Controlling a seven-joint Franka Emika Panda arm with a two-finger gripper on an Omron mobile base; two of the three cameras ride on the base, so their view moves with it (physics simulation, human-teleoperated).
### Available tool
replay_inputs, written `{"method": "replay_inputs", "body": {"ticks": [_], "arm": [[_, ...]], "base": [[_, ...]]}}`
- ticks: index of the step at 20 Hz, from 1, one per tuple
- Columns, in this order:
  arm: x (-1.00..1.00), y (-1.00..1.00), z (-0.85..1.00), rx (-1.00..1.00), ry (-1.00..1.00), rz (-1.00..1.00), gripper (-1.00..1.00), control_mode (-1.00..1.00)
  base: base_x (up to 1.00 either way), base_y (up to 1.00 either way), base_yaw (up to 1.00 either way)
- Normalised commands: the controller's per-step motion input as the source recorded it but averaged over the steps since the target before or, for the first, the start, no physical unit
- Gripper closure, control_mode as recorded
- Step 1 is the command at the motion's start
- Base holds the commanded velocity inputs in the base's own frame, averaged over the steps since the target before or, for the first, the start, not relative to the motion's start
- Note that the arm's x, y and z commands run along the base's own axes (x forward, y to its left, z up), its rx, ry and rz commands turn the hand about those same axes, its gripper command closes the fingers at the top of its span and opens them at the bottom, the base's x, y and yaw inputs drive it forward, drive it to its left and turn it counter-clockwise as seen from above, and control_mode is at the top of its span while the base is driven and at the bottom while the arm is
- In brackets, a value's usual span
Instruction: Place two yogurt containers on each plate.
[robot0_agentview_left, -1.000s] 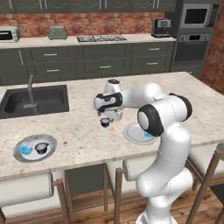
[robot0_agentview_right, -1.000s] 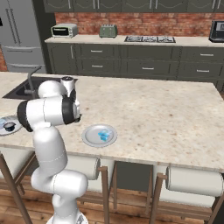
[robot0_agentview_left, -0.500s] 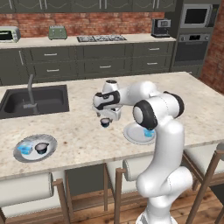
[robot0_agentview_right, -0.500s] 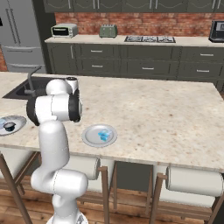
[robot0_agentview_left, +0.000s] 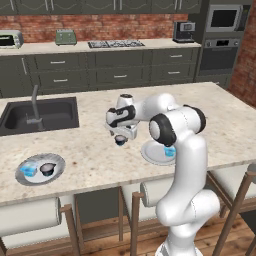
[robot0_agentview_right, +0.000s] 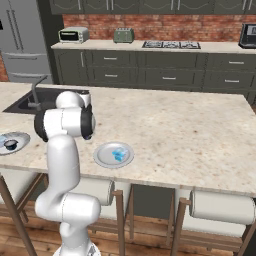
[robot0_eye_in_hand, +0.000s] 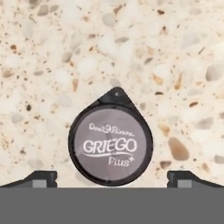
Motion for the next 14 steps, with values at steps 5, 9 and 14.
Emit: {"method": "replay_inputs", "body": {"ticks": [5, 9, 14], "arm": [[0.08, 0.0, -0.16, 0.0, 0.02, 0.0, -1.0, -1.0], [0.05, 0.0, -0.13, 0.0, 0.0, 0.0, -1.0, -1.0], [0.2, -0.01, -0.15, -0.01, 0.01, 0.0, -1.0, -1.0]], "base": [[0.0, 0.0, 0.0], [0.0, 0.0, 0.0], [0.0, 0.0, 0.0]]}}
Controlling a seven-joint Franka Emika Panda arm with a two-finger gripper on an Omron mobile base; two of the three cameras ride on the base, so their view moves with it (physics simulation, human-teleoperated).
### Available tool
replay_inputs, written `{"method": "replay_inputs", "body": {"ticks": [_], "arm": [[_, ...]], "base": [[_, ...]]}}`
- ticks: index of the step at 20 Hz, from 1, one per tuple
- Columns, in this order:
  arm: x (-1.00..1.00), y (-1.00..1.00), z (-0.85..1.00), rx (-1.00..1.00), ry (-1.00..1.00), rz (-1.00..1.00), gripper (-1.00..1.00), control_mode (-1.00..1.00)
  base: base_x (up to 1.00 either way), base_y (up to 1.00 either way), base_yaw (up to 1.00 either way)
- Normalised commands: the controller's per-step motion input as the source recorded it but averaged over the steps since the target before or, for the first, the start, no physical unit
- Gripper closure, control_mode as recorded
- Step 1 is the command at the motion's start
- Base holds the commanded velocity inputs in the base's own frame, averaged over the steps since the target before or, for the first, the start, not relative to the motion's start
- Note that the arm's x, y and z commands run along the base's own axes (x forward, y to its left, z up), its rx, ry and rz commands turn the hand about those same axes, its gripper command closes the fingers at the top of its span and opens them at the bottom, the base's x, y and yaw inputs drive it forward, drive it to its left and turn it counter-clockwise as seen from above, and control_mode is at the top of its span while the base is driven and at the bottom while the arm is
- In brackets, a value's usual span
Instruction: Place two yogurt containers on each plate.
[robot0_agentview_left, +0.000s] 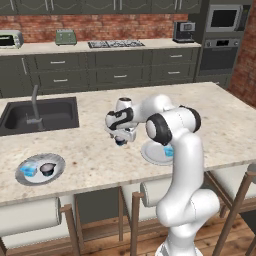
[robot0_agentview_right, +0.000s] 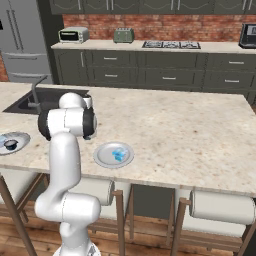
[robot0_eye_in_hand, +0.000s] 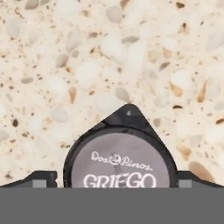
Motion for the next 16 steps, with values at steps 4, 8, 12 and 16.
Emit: {"method": "replay_inputs", "body": {"ticks": [4, 8, 12, 16], "arm": [[0.23, 0.0, -0.09, 0.0, 0.0, 0.0, -1.0, -1.0], [0.12, -0.02, -0.07, 0.0, 0.0, 0.0, -1.0, -1.0], [0.01, -0.04, -0.06, 0.0, 0.0, 0.0, -1.0, -1.0], [0.0, 0.0, -0.01, 0.0, 0.0, 0.0, 1.0, -1.0]], "base": [[0.0, 0.0, 0.0], [0.0, 0.0, 0.0], [0.0, 0.0, 0.0], [0.0, 0.0, 0.0]]}}
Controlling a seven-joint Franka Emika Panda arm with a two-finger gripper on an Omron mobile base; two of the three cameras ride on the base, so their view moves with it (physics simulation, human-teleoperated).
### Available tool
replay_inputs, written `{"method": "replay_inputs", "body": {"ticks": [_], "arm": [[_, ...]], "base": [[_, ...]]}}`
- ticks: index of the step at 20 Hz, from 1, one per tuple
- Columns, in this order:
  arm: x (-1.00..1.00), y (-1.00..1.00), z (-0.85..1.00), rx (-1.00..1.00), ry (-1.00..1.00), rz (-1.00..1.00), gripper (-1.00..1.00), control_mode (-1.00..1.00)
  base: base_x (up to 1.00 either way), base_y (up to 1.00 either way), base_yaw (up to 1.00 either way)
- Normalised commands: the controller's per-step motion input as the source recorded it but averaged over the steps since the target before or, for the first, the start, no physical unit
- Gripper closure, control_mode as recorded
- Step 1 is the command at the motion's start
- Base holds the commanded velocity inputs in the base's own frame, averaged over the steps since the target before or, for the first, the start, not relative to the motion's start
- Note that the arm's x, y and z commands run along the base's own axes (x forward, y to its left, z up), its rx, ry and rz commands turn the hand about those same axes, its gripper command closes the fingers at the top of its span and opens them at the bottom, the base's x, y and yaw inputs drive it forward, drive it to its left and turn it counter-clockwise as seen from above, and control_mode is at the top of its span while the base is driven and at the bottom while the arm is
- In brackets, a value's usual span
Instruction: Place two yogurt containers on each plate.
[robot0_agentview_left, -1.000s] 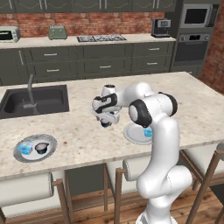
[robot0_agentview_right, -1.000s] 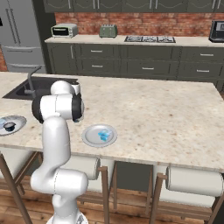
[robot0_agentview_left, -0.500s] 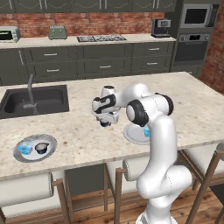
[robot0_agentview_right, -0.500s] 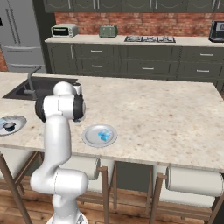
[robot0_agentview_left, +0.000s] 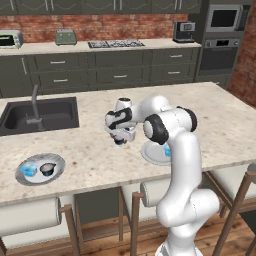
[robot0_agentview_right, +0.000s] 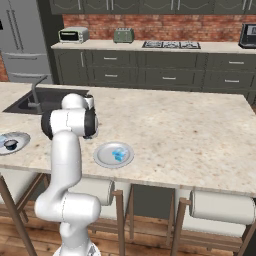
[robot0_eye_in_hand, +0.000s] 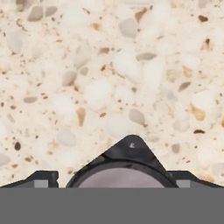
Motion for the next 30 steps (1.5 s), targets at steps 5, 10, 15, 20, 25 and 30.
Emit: {"method": "replay_inputs", "body": {"ticks": [5, 10, 15, 20, 25, 30], "arm": [[-0.05, 0.0, 0.0, 0.0, 0.0, 0.0, 1.0, -1.0], [-0.53, -0.34, 0.16, 0.03, 0.0, 0.08, 1.0, -1.0], [-0.52, -0.54, 0.24, 0.03, 0.0, 0.0, 1.0, -1.0], [-0.5, -0.69, 0.12, 0.05, 0.0, 0.0, 1.0, -1.0], [-0.35, -0.64, -0.01, 0.0, 0.0, -0.01, 1.0, -1.0], [-0.08, -0.36, -0.08, 0.0, 0.0, -0.08, 1.0, -1.0]], "base": [[0.0, 0.0, 0.0], [0.0, 0.0, 0.0], [0.0, 0.0, 0.0], [0.0, 0.0, 0.0], [0.0, 0.0, 0.0], [0.0, 0.0, 0.0]]}}
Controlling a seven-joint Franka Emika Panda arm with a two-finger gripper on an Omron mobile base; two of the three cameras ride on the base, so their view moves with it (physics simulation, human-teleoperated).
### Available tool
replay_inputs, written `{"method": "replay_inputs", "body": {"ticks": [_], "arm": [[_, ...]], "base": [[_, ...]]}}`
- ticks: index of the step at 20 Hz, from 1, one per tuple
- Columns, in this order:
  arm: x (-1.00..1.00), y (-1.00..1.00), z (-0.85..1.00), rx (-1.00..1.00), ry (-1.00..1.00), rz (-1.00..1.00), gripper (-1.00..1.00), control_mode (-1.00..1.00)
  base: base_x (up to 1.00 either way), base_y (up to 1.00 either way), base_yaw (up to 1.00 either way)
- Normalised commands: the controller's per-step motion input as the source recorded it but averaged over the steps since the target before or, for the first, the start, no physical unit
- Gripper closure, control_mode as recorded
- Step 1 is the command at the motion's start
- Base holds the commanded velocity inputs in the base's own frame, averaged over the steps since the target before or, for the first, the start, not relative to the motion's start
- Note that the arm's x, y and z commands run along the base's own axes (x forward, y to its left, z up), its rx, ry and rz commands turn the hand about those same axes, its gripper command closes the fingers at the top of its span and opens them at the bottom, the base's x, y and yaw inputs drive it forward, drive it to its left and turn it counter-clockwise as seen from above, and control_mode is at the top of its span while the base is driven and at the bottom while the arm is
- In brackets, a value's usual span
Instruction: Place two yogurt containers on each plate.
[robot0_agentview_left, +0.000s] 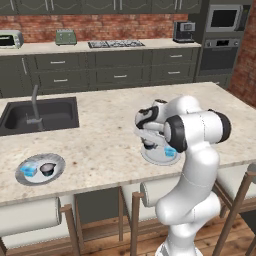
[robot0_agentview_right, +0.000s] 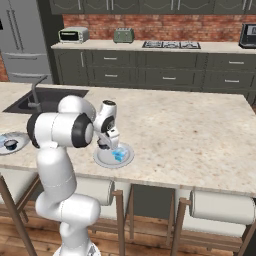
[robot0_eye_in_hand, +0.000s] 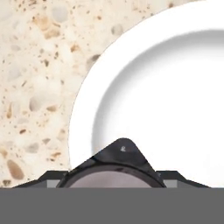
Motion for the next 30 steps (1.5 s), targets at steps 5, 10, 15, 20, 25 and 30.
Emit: {"method": "replay_inputs", "body": {"ticks": [5, 10, 15, 20, 25, 30], "arm": [[-0.2, -0.2, -0.02, 0.0, 0.0, -0.09, 1.0, -1.0], [-0.26, -0.12, -0.04, 0.0, 0.01, -0.1, 1.0, -1.0], [-0.08, 0.0, -0.09, 0.0, 0.05, -0.1, 1.0, -1.0], [0.0, 0.0, -0.11, 0.0, 0.03, -0.08, 1.0, -1.0], [-0.02, 0.0, -0.05, 0.0, 0.01, -0.05, 1.0, -1.0], [0.0, 0.0, -0.03, 0.0, 0.02, -0.04, -1.0, -1.0]], "base": [[0.0, 0.0, 0.0], [0.0, 0.0, 0.0], [0.0, 0.0, 0.0], [0.0, 0.0, 0.0], [0.0, 0.0, 0.0], [0.0, 0.0, 0.0]]}}
